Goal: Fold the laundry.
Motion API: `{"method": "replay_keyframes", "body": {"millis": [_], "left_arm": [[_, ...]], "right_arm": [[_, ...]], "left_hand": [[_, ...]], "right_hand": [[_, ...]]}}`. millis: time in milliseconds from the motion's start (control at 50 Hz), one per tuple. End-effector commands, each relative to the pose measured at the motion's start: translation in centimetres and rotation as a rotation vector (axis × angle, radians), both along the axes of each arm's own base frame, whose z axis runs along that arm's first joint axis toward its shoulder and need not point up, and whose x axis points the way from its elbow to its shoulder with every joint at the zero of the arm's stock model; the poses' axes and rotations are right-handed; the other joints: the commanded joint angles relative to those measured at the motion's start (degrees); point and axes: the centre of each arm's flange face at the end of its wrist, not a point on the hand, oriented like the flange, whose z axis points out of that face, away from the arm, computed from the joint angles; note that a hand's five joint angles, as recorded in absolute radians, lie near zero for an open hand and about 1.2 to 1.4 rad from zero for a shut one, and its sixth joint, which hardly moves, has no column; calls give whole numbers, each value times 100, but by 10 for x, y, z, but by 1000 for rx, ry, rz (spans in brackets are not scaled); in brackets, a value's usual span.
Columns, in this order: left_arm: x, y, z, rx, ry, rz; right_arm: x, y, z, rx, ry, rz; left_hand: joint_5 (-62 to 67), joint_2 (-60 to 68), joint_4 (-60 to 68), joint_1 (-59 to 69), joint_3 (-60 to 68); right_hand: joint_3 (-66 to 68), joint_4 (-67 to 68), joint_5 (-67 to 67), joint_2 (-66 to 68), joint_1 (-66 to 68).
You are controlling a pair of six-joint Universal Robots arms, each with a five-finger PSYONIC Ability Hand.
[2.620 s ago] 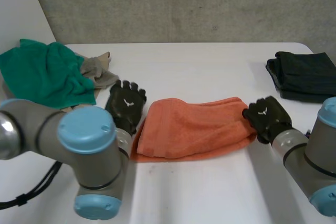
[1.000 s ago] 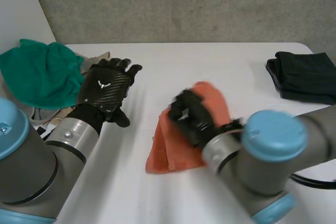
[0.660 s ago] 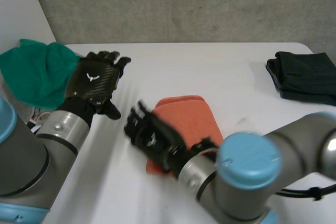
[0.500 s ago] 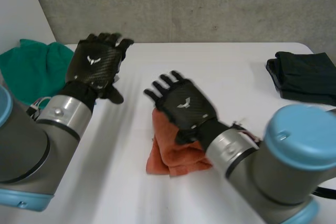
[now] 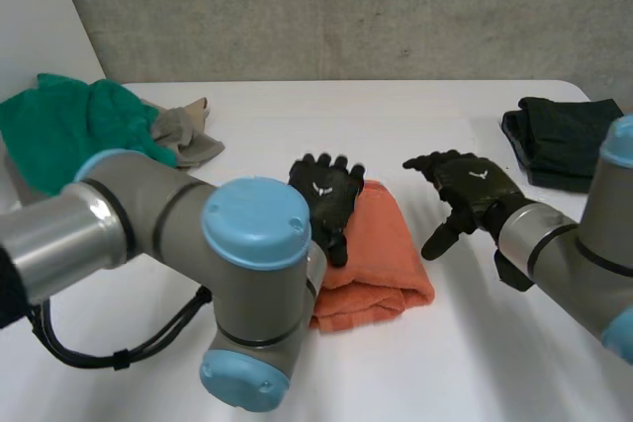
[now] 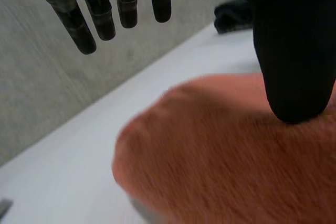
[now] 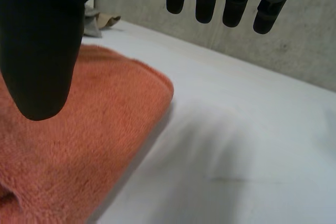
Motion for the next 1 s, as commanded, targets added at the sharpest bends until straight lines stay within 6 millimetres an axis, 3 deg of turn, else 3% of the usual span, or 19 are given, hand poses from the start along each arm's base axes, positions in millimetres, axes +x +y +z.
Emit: {"method": "replay_keyframes", "body": {"millis": [20,180,380,540,620,700,760,860,920,1000], "left_arm": [[10,2,-16,35,-62,27],[33,6,-31,85,-159,101],[45,0,-39,86,-234,117],[48,-4,-36,64,-266,107],[44,-7,-9,15,-199,86],[39,-14,33,-48,-88,-2],[40,-19,53,-78,-39,-51],[33,-19,89,-128,50,-248],[29,-14,96,-112,57,-343],[28,-8,105,-68,55,-452]], "right_arm": [[14,-1,-20,45,7,52],[38,10,-27,43,10,137],[53,13,-62,76,93,182],[46,12,-51,-41,222,144],[50,23,-31,-124,243,164],[54,43,-7,-223,212,191],[54,58,-5,-256,203,207],[52,94,-30,-279,260,284],[52,109,-44,-292,284,315],[53,113,-55,-318,284,320]], "left_hand": [[-48,27,43,128,-9],[-48,27,43,128,-9],[-48,27,43,128,-9],[-14,60,77,161,25],[-14,60,77,161,25],[2,77,93,178,41],[20,94,110,195,58],[70,144,161,245,109],[70,144,161,246,109],[70,144,161,246,109]], "right_hand": [[-188,-228,-294,-202,-275],[-188,-228,-294,-202,-275],[-188,-228,-294,-202,-275],[-188,-228,-294,-202,-275],[-188,-228,-294,-202,-275],[-188,-228,-294,-202,-275],[-188,-228,-294,-202,-275],[-188,-228,-294,-202,-275],[-188,-228,-294,-202,-275],[-188,-228,-294,-202,-275]]}}
